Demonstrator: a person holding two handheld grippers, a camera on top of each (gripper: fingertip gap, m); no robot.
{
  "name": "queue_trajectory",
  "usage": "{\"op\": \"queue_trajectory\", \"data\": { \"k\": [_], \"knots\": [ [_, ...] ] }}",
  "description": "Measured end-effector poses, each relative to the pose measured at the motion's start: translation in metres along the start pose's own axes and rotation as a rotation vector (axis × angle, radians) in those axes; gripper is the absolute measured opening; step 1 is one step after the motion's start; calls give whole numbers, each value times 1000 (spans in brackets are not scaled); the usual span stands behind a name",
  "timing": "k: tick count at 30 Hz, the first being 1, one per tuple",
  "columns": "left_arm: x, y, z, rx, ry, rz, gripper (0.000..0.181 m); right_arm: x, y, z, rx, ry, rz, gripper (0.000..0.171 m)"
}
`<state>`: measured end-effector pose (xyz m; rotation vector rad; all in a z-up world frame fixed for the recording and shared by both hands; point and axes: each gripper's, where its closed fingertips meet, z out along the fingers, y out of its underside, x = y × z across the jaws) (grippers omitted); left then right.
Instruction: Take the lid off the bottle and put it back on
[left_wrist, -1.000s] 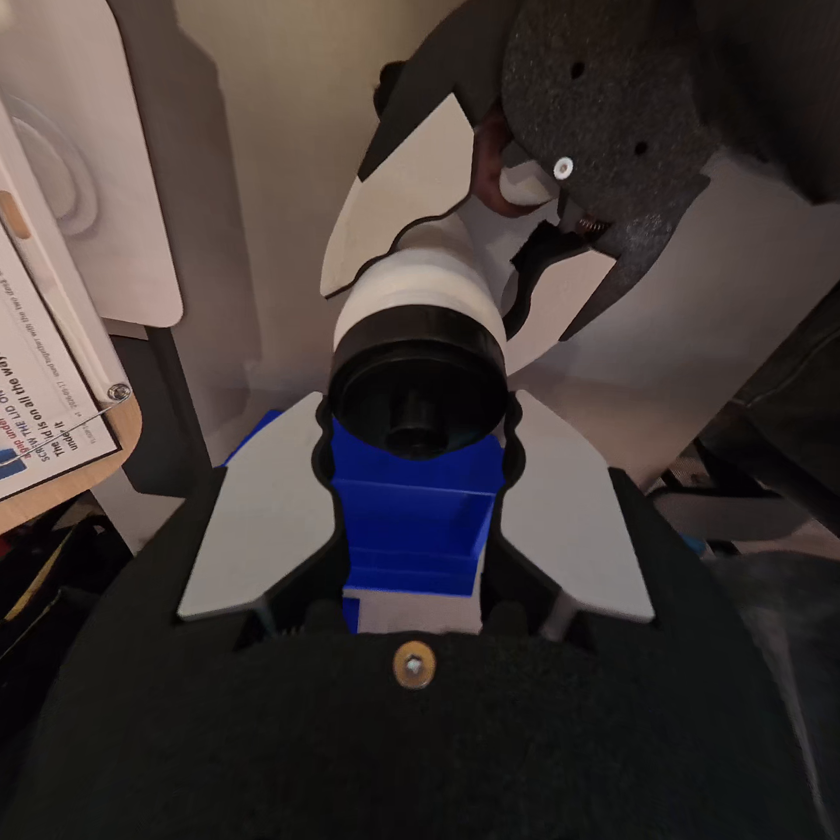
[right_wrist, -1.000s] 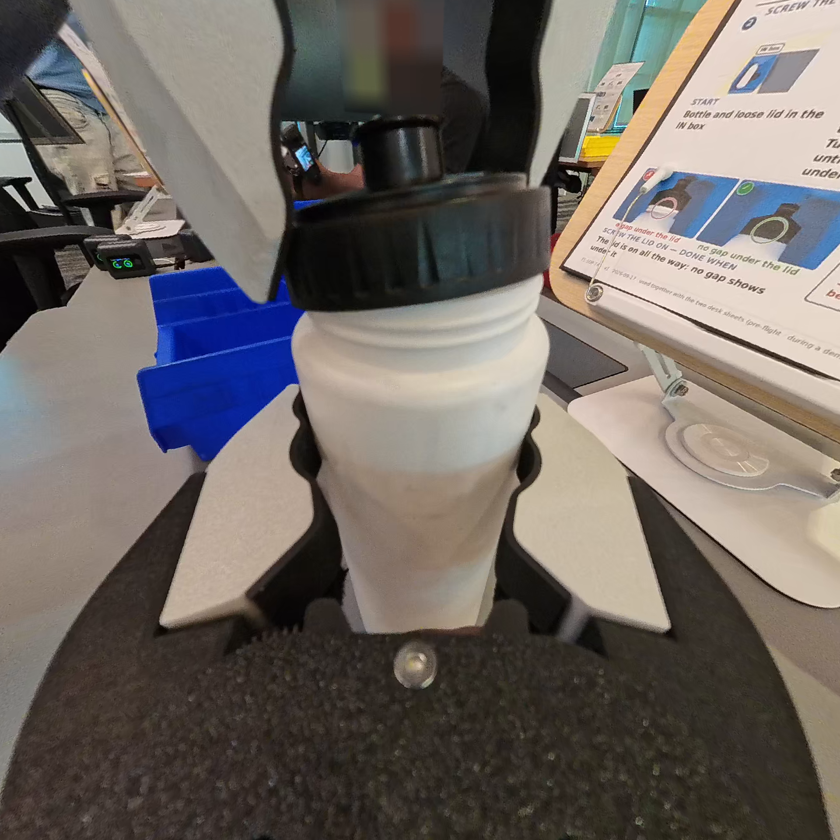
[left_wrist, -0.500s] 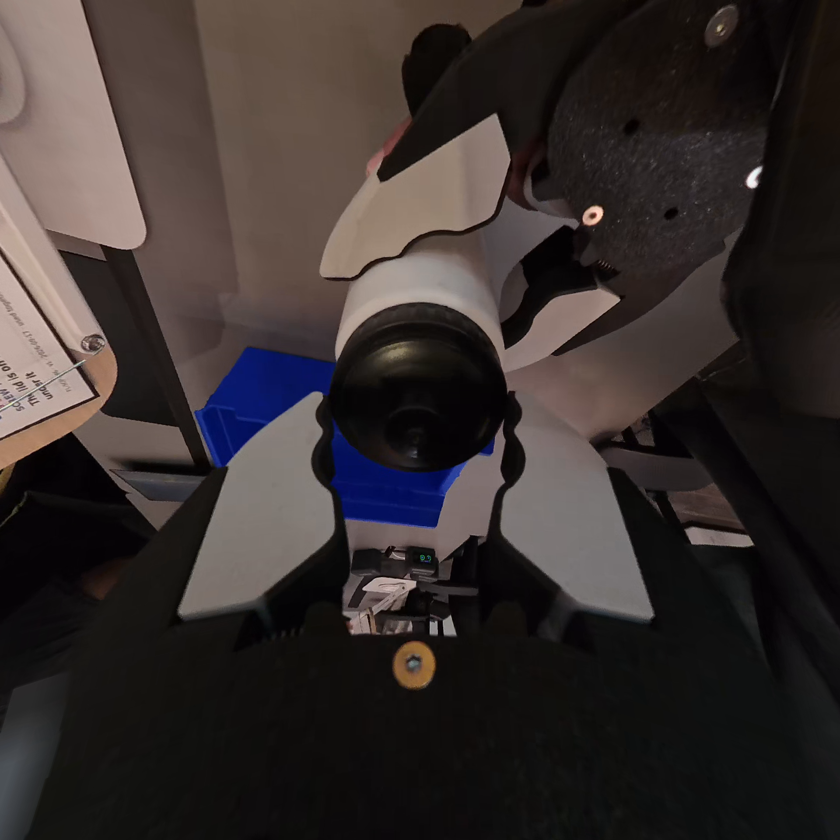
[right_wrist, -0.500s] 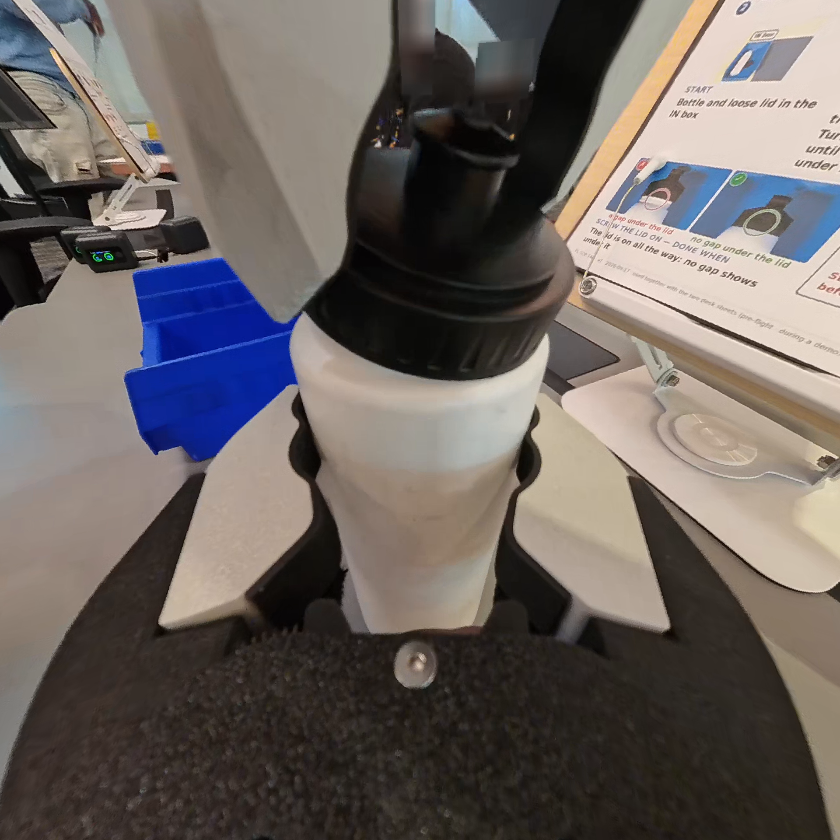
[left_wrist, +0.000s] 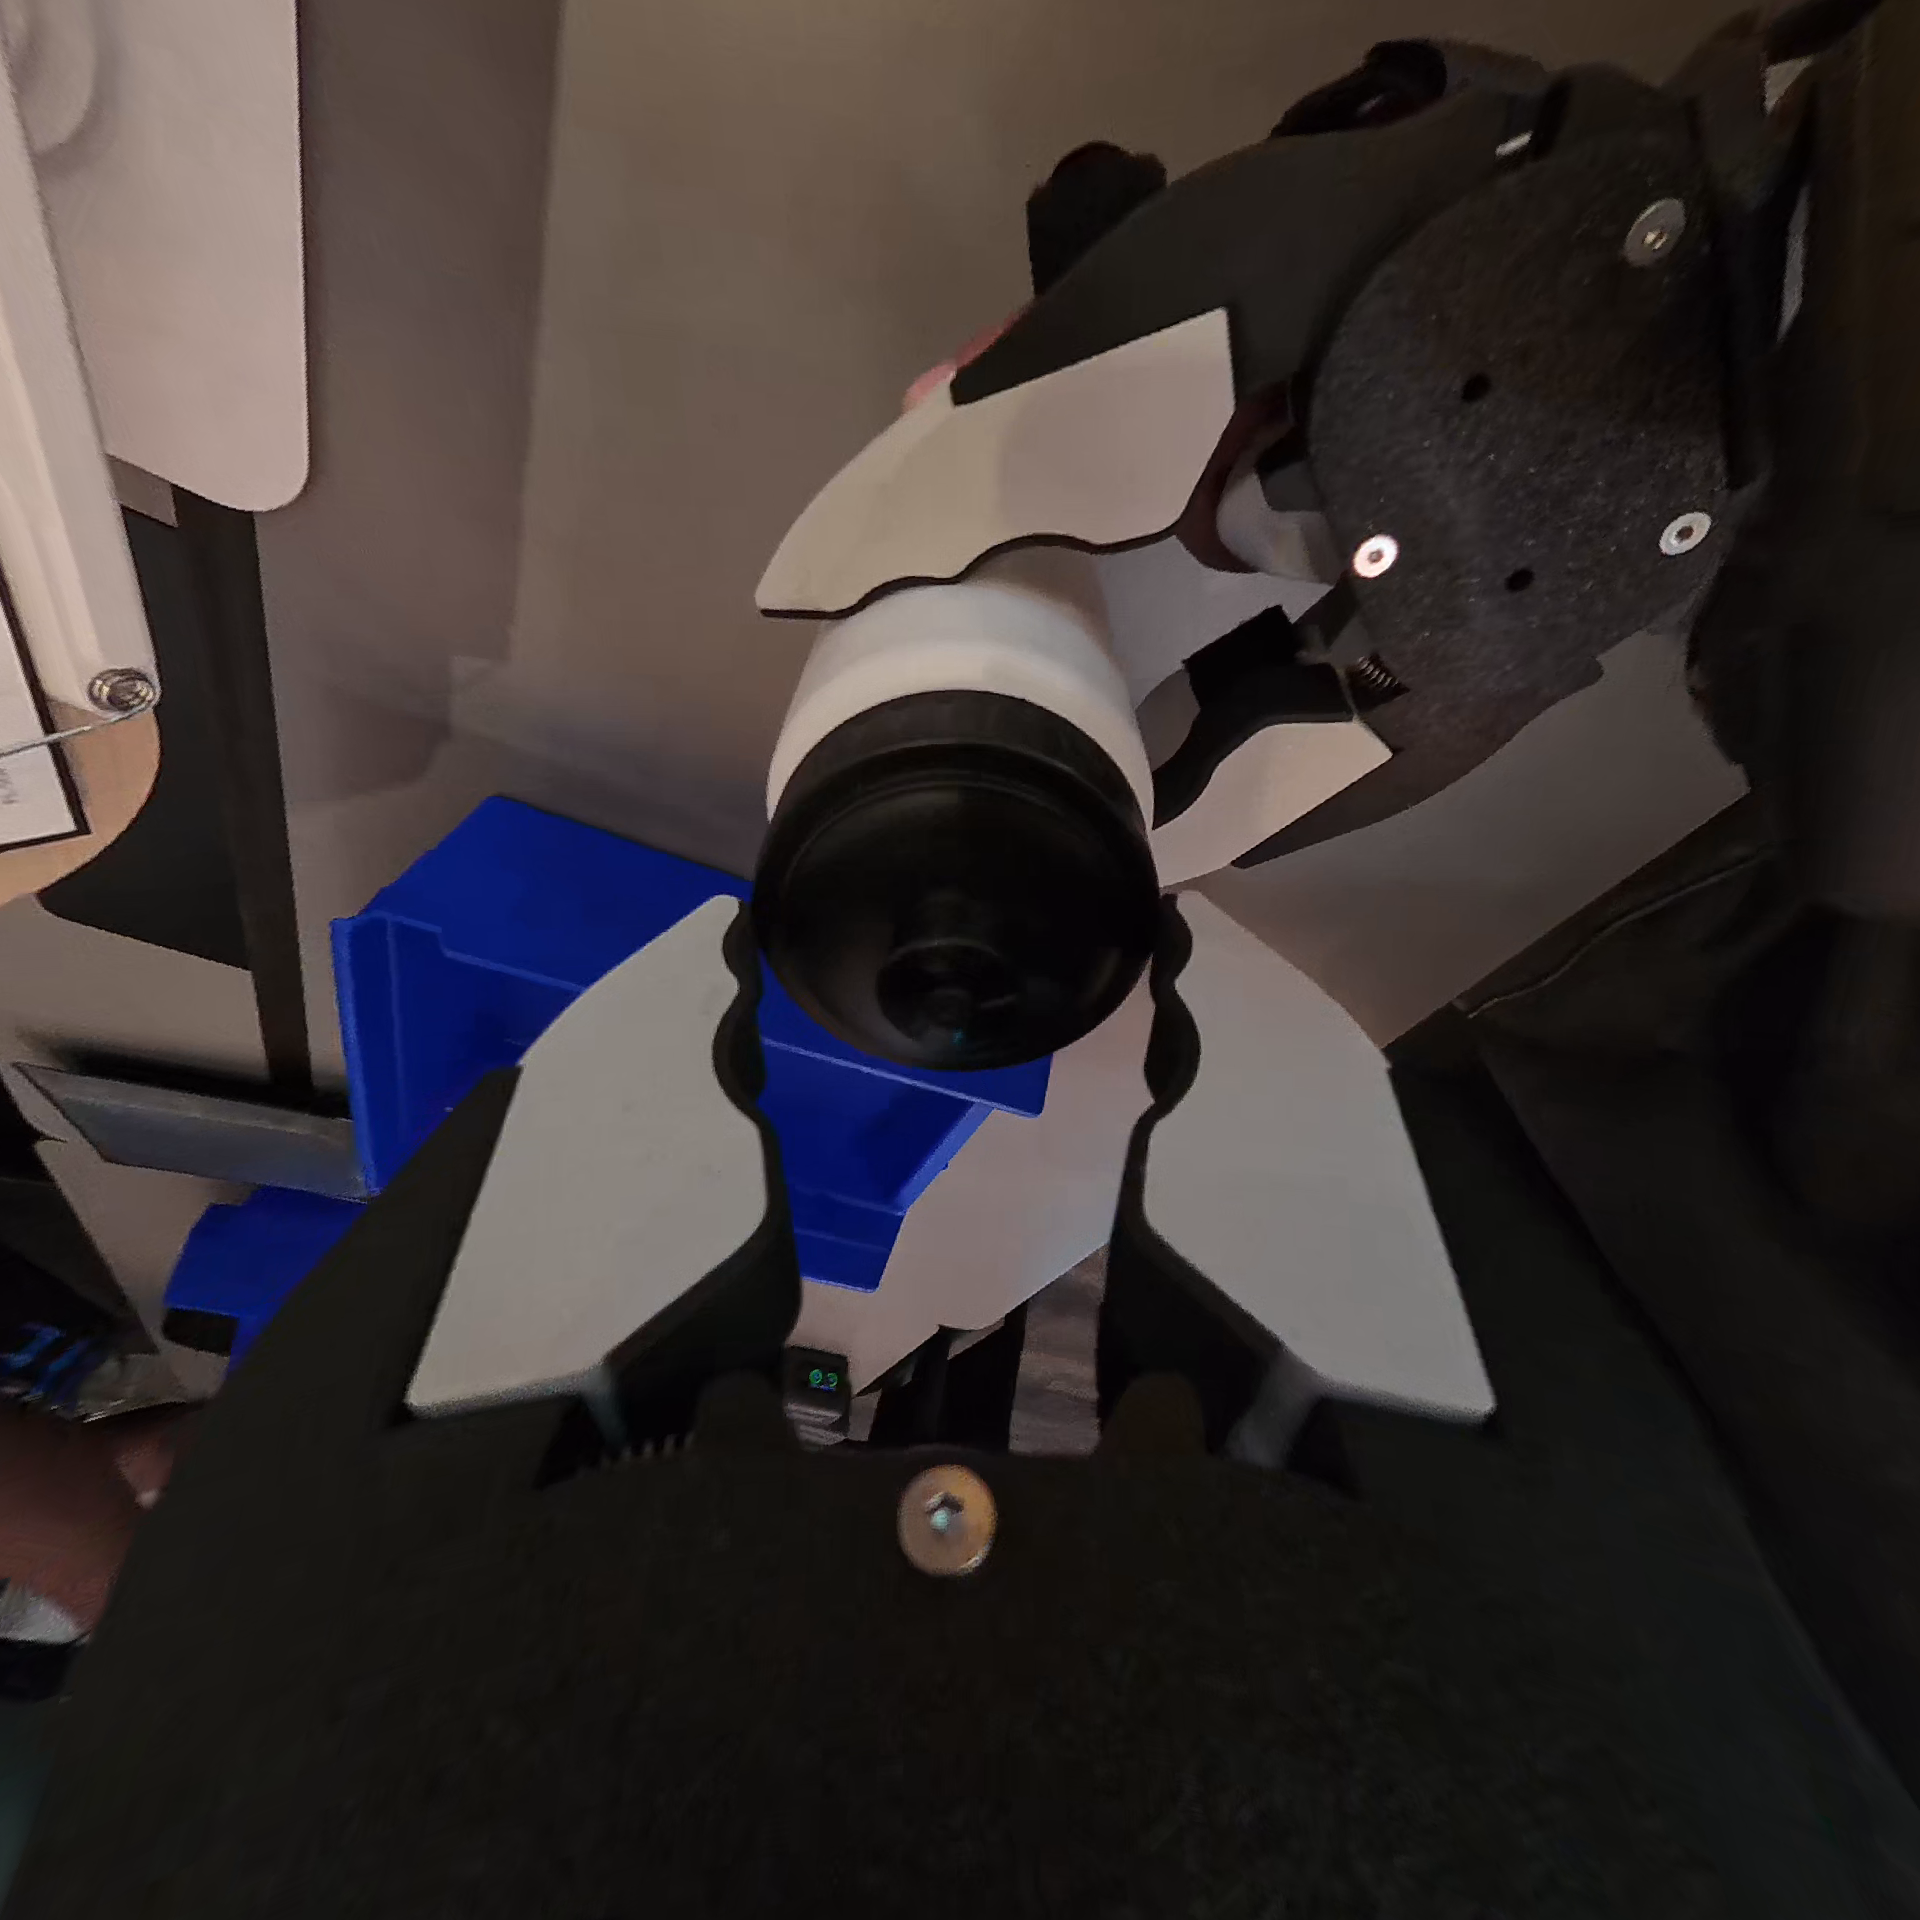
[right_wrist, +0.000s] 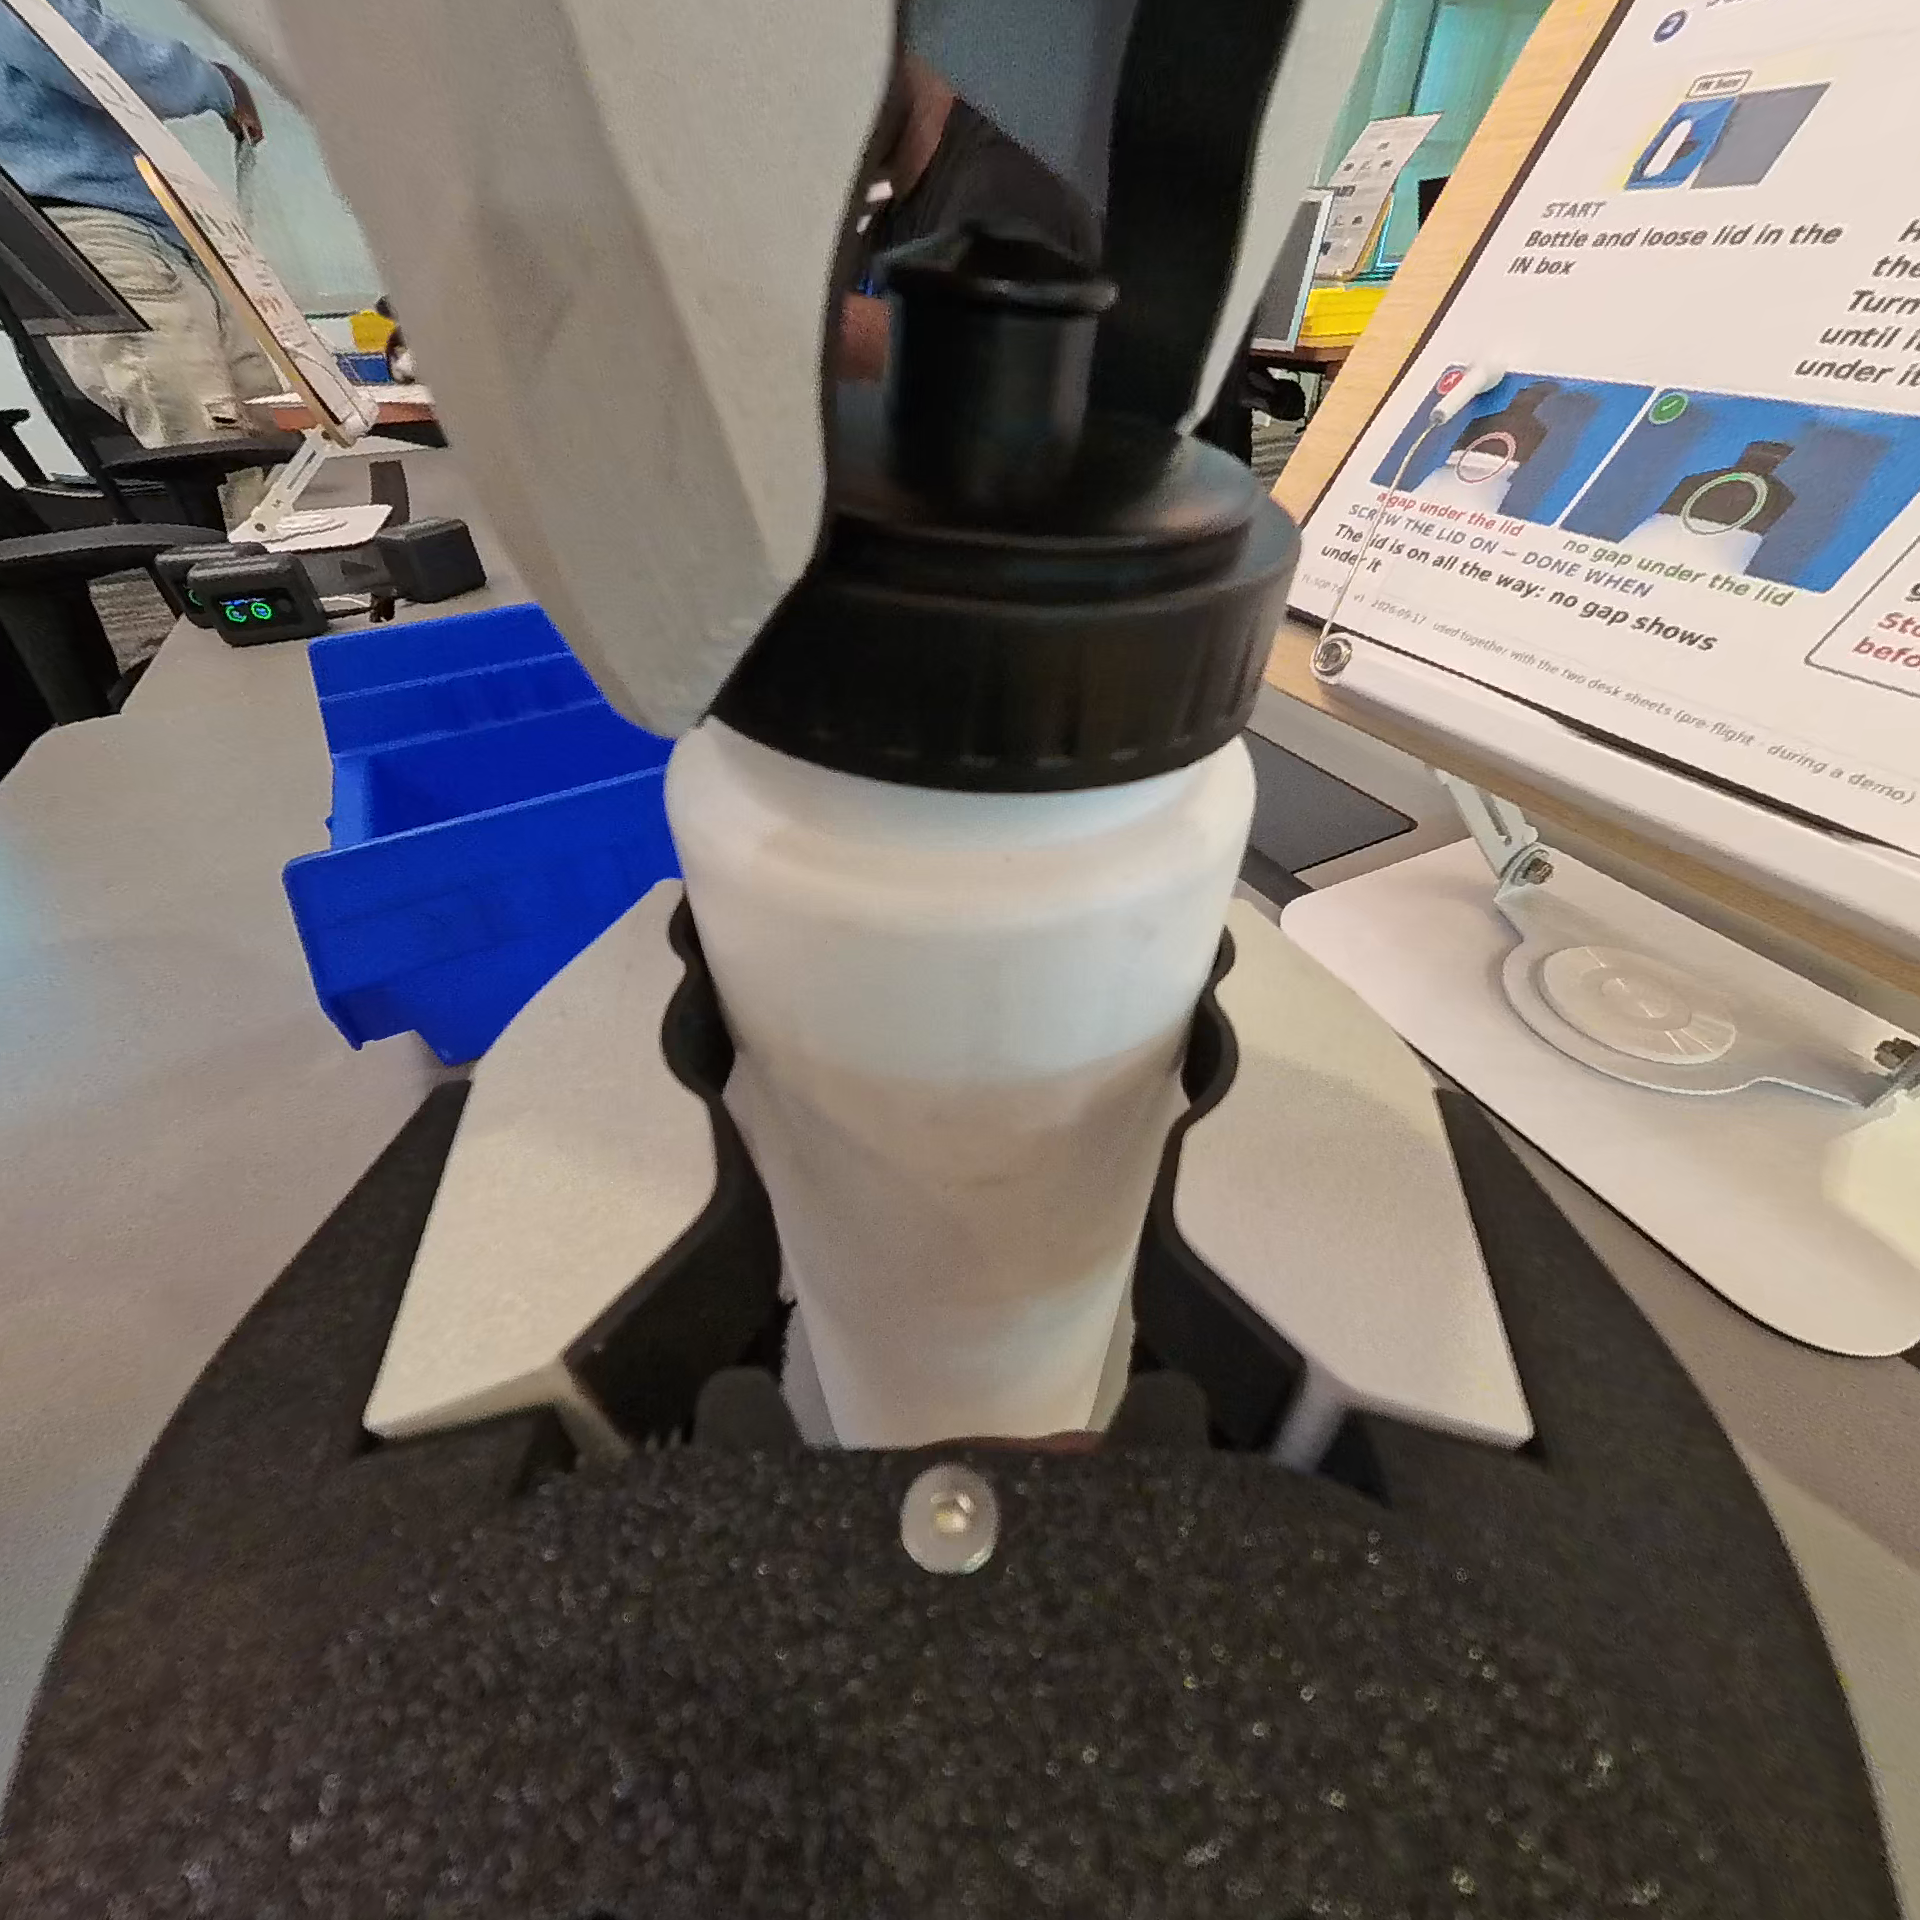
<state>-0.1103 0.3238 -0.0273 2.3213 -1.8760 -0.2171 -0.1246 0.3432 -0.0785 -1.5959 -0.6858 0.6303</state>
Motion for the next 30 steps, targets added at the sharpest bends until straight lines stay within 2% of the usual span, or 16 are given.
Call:
{"op": "queue_trajectory", "data": {
  "k": [8,17,24,30],
  "knots": [
    [2,-4,0,133,48,-174,72,1,0,-1,4,5,2,87],
    [1,-7,2,191,37,-304,72,4,0,-1,7,13,12,87],
    [3,-4,2,134,31,-213,72,3,0,-2,11,8,2,87],
    [1,-2,2,78,-6,15,72,2,0,-2,9,1,-4,87]
  ]
}}
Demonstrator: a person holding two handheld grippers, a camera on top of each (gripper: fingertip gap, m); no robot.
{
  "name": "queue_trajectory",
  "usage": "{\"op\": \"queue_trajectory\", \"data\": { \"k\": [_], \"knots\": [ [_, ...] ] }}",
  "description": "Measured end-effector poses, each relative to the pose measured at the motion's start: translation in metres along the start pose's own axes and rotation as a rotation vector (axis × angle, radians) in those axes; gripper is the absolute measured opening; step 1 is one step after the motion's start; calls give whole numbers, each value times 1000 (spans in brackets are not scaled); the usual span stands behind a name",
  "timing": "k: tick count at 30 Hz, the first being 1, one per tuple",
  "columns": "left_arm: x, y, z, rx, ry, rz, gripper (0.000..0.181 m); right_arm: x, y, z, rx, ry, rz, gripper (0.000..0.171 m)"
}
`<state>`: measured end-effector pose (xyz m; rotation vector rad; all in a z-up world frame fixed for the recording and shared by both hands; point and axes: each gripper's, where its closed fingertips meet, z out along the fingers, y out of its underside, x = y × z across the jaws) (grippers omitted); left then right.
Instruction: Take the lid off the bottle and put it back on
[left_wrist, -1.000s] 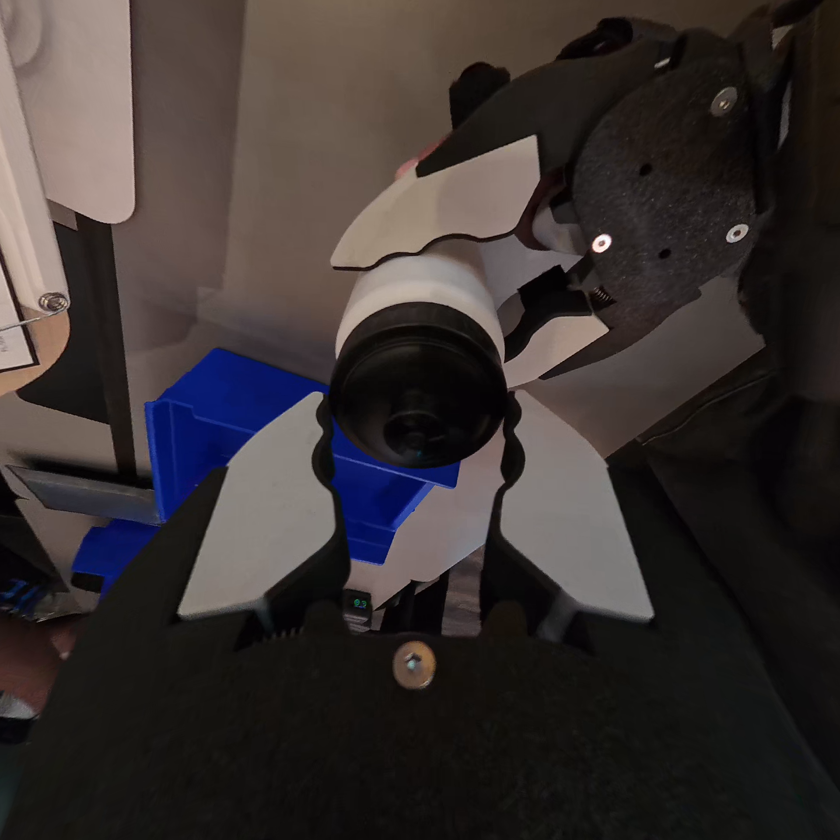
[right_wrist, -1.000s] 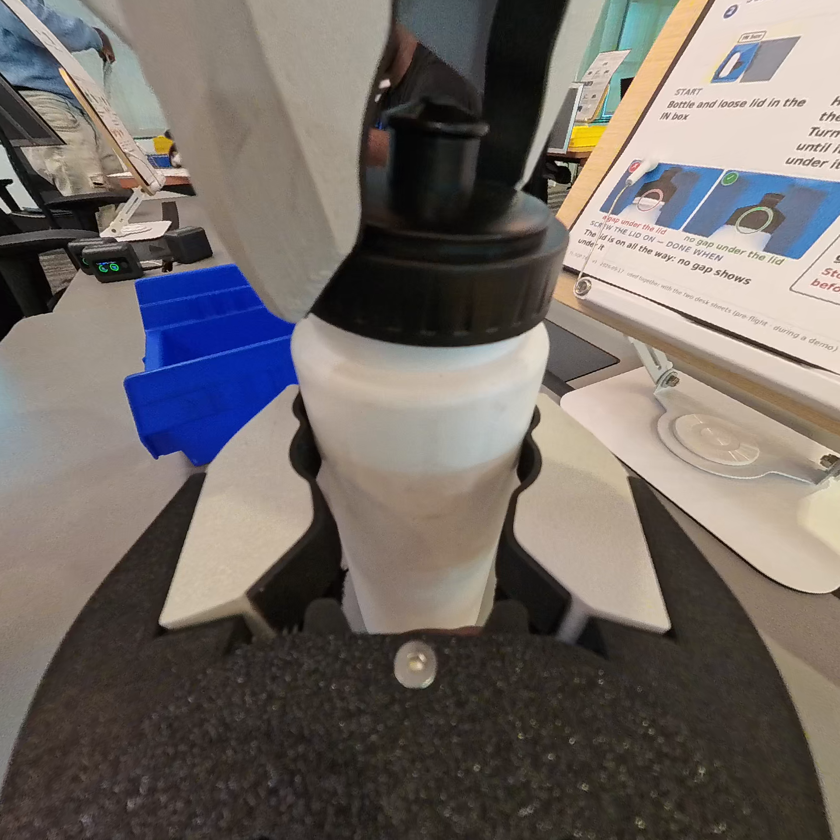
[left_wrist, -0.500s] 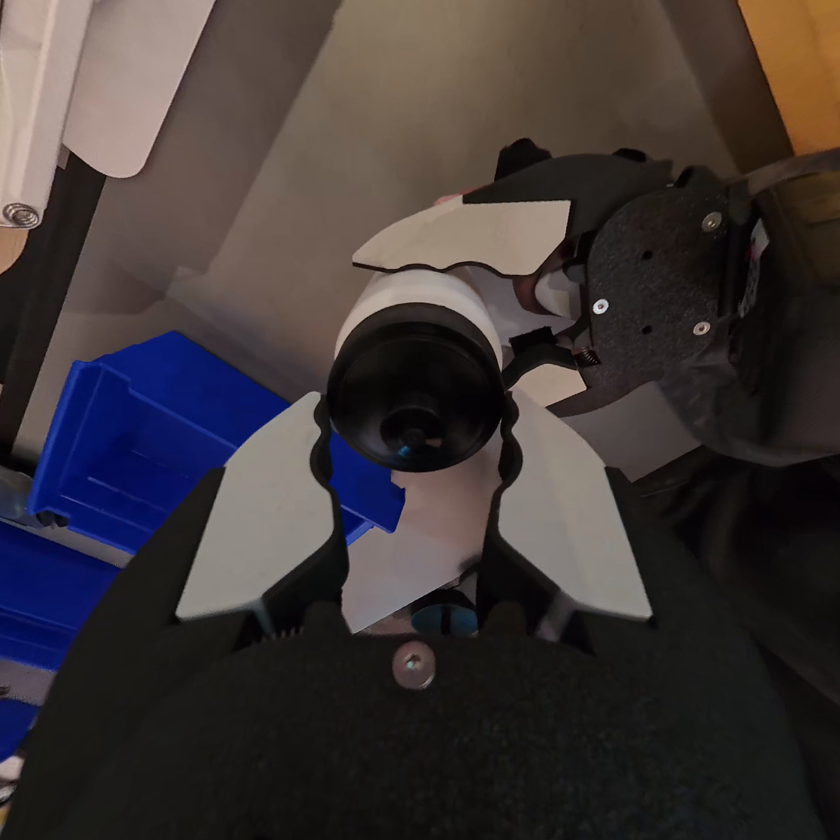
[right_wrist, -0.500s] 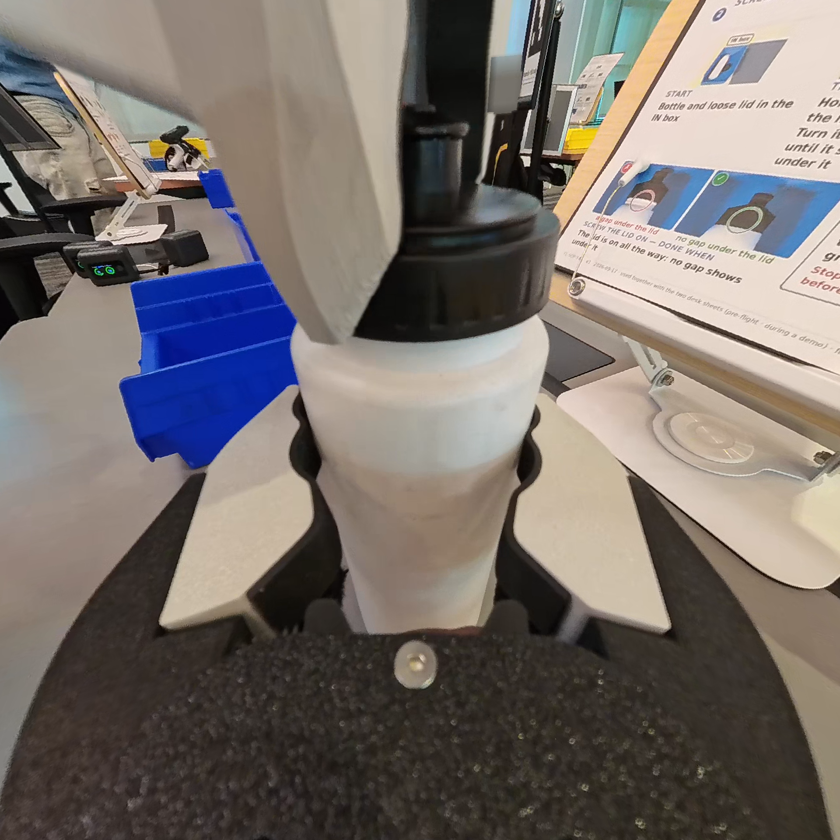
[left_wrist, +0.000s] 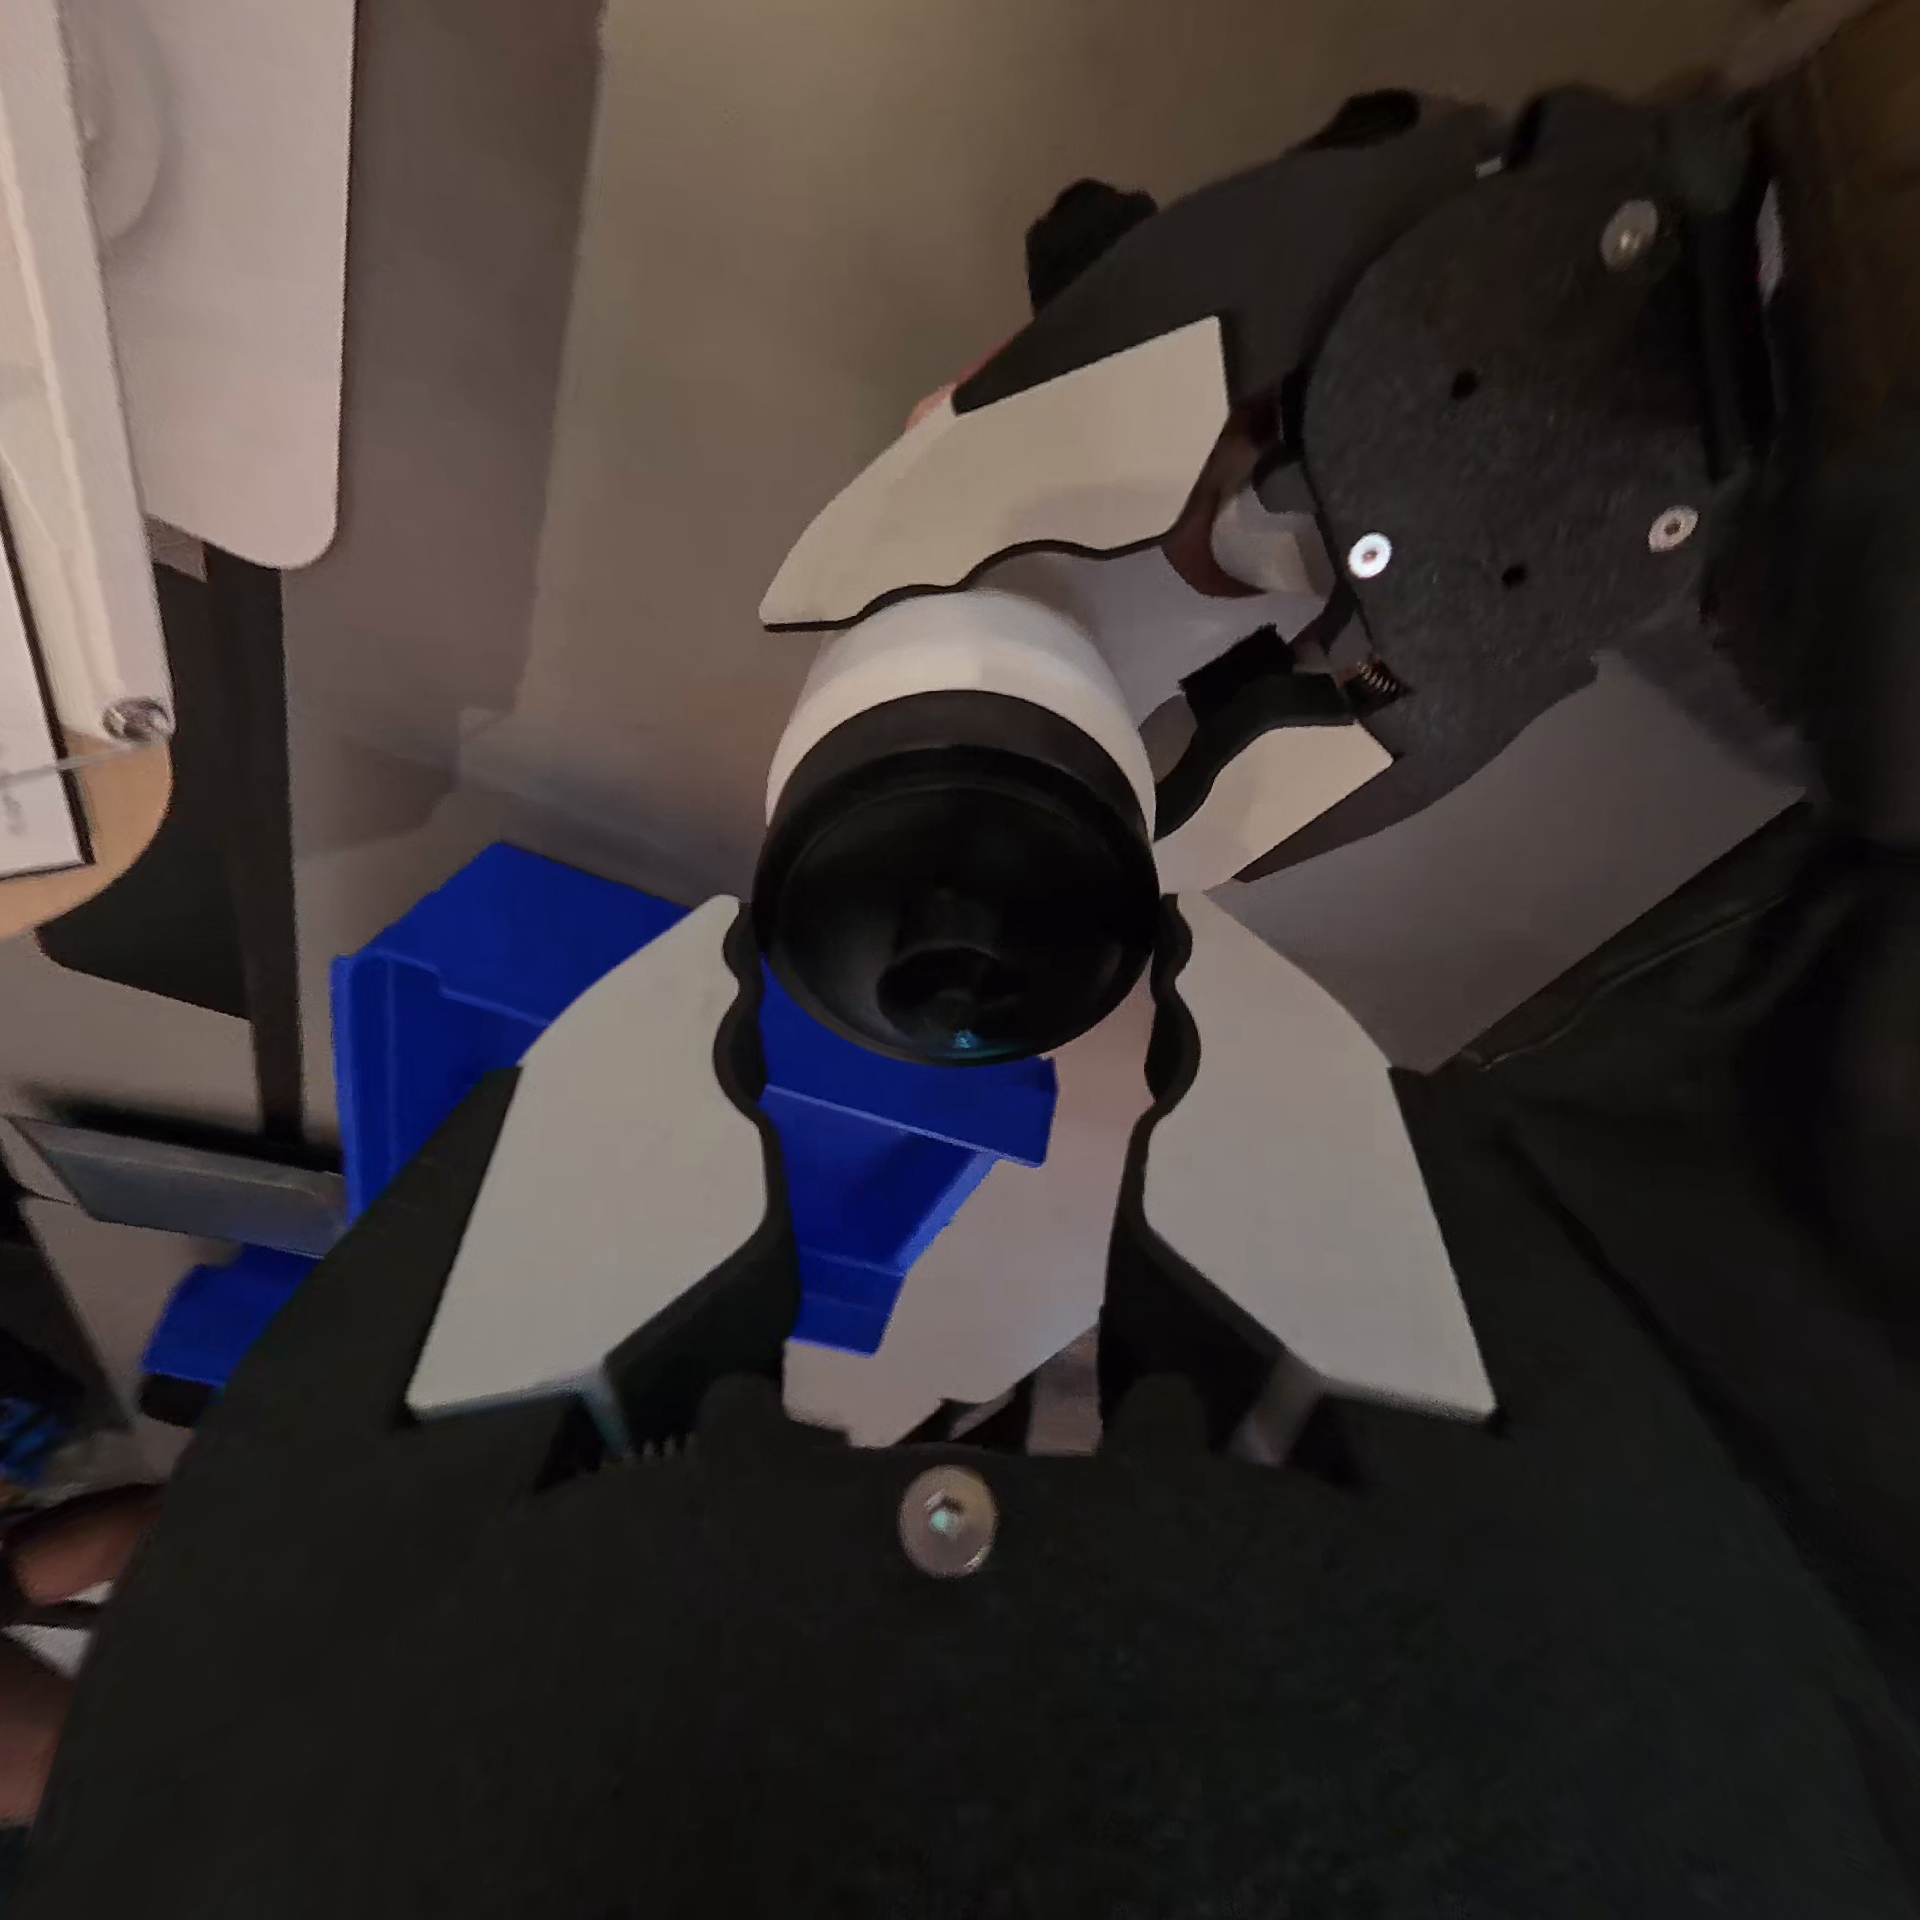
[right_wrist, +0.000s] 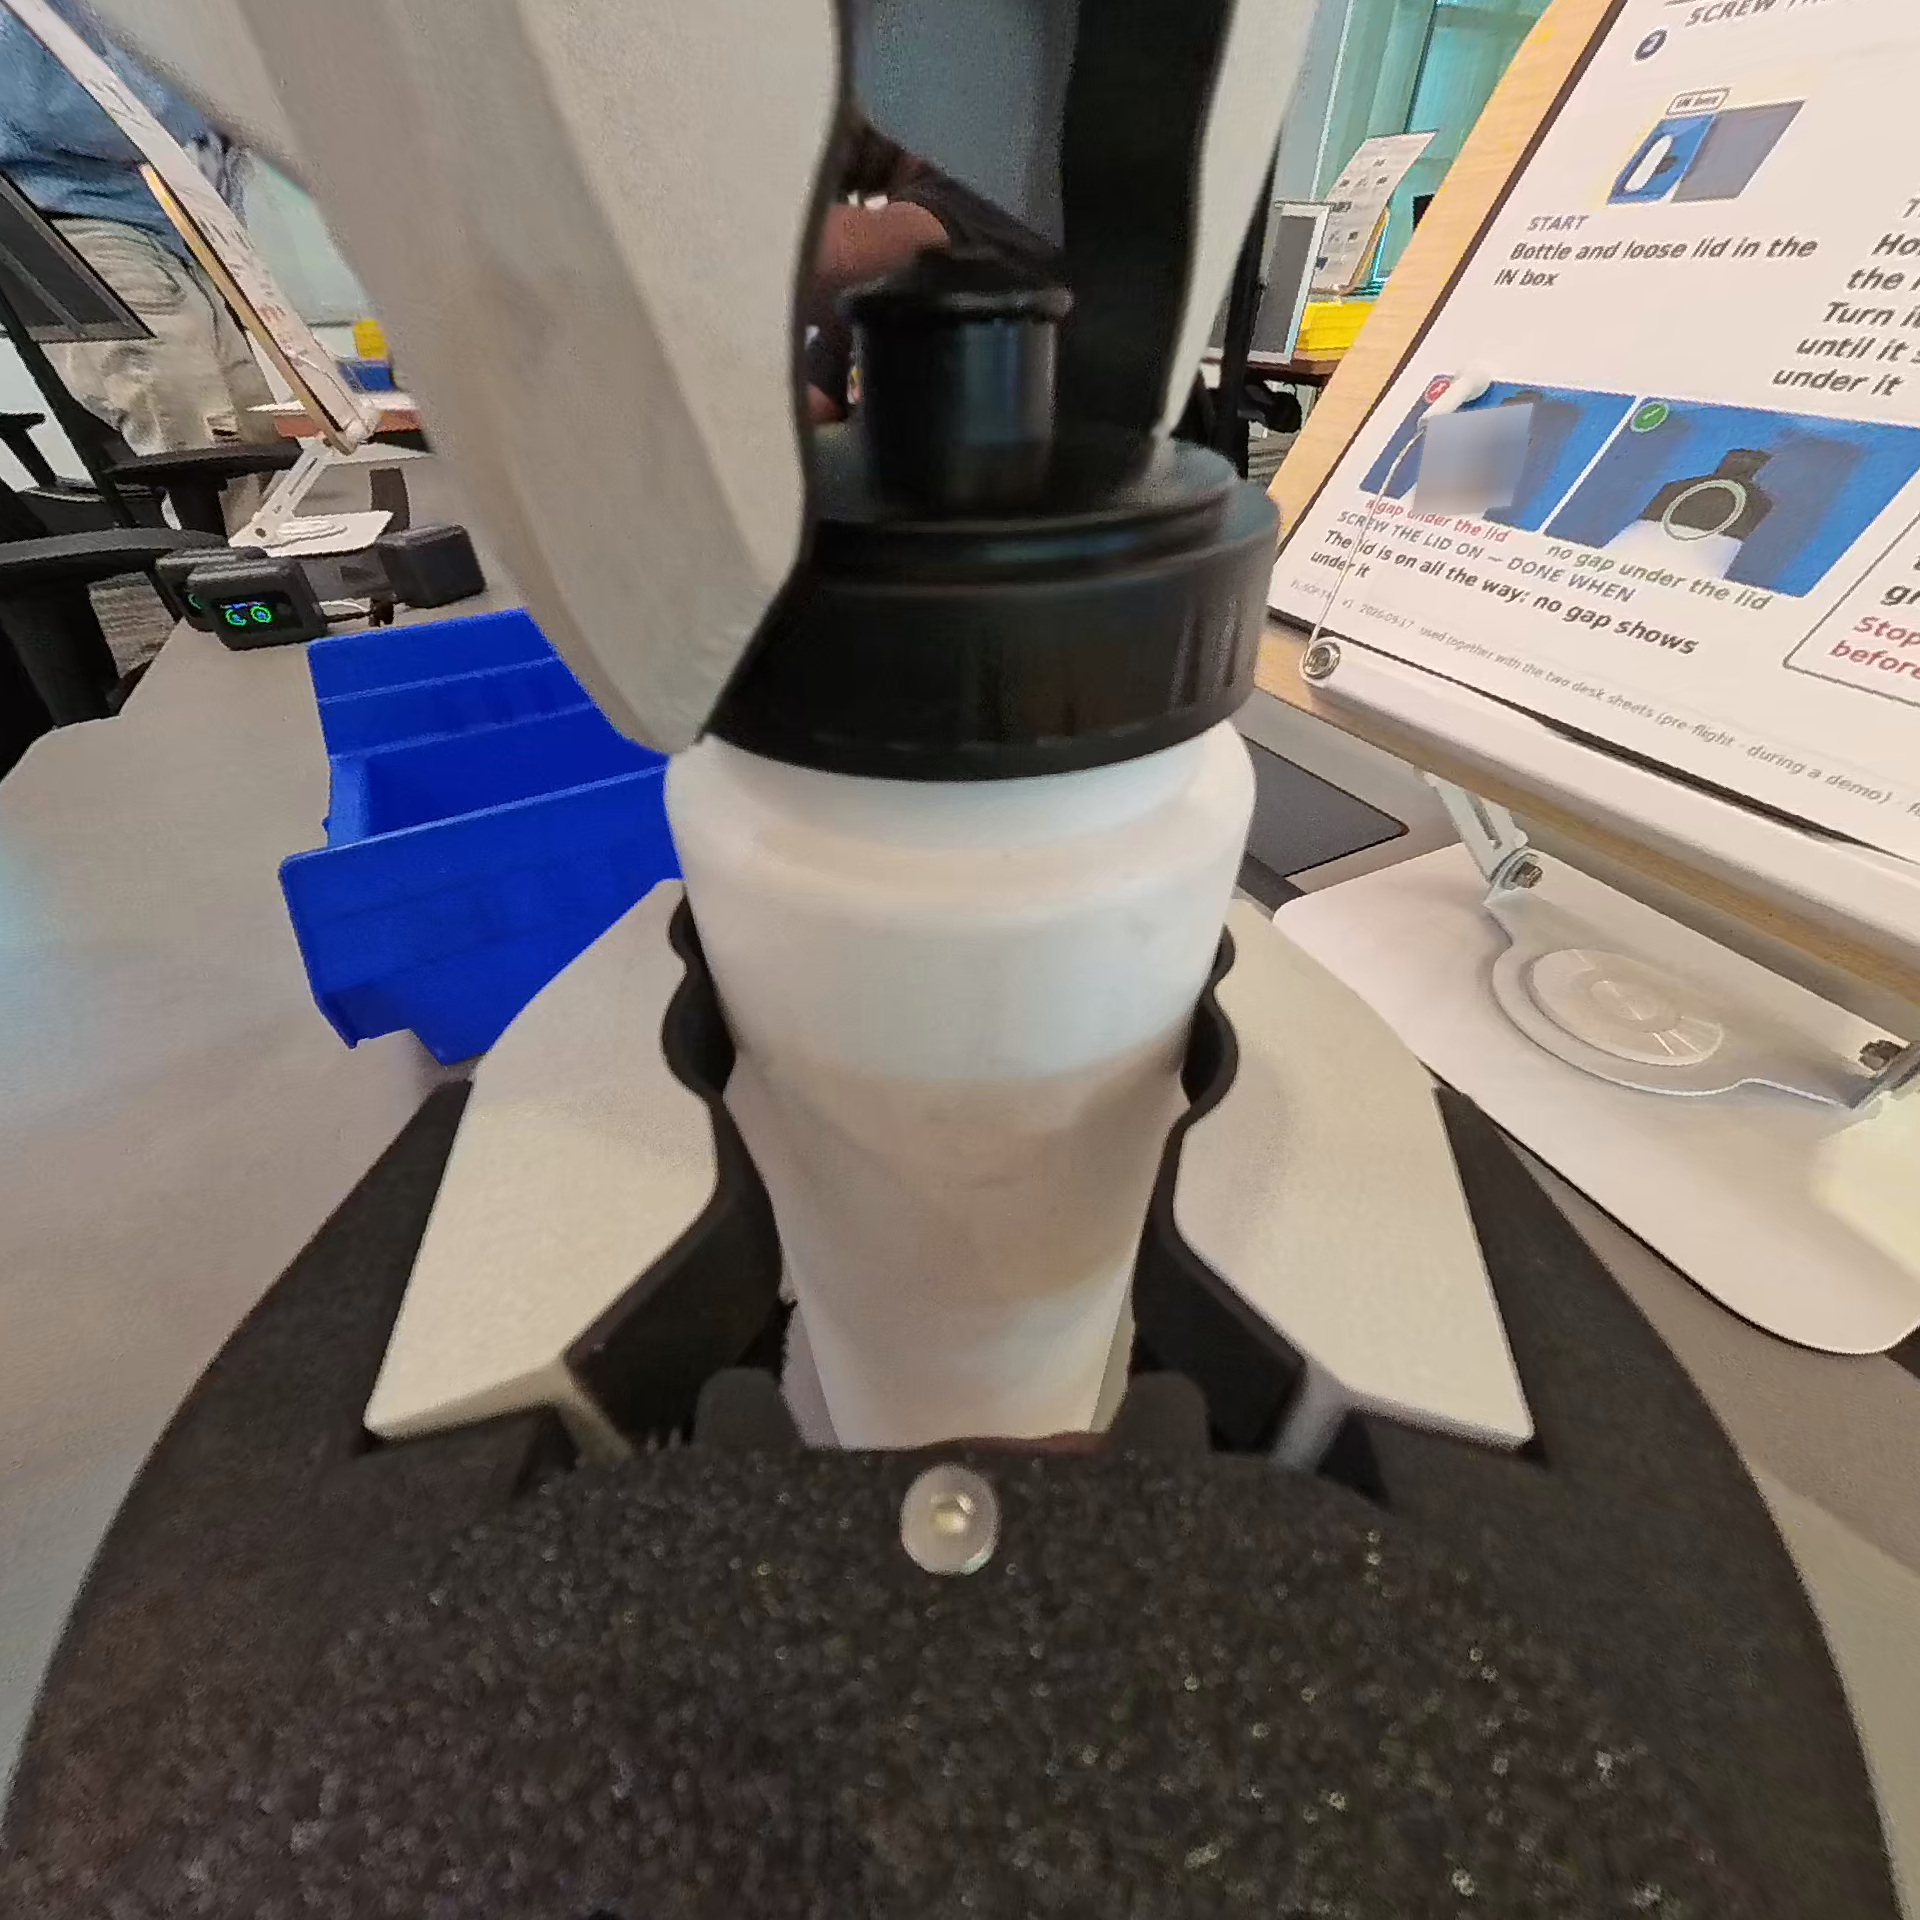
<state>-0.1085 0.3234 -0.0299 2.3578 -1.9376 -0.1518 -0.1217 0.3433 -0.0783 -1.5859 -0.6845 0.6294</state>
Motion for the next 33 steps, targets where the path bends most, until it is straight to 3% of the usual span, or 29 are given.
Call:
{"op": "queue_trajectory", "data": {
  "k": [8,13,18,23,26,33],
  "knots": [
    [-3,1,0,-19,-56,454,71,-1,0,0,5,-19,-2,87],
    [-2,-7,2,85,-33,501,78,-1,0,0,9,-25,1,87],
    [-1,-8,-3,344,-28,339,104,-1,0,0,9,-22,0,87],
    [-2,-15,-19,786,6,-94,104,0,0,0,10,-17,5,87],
    [-12,-10,-14,955,-52,-336,103,0,-1,1,11,-15,9,87],
    [-5,-15,1,1066,-107,-491,85,-1,0,0,5,-9,3,87]
  ]
}}
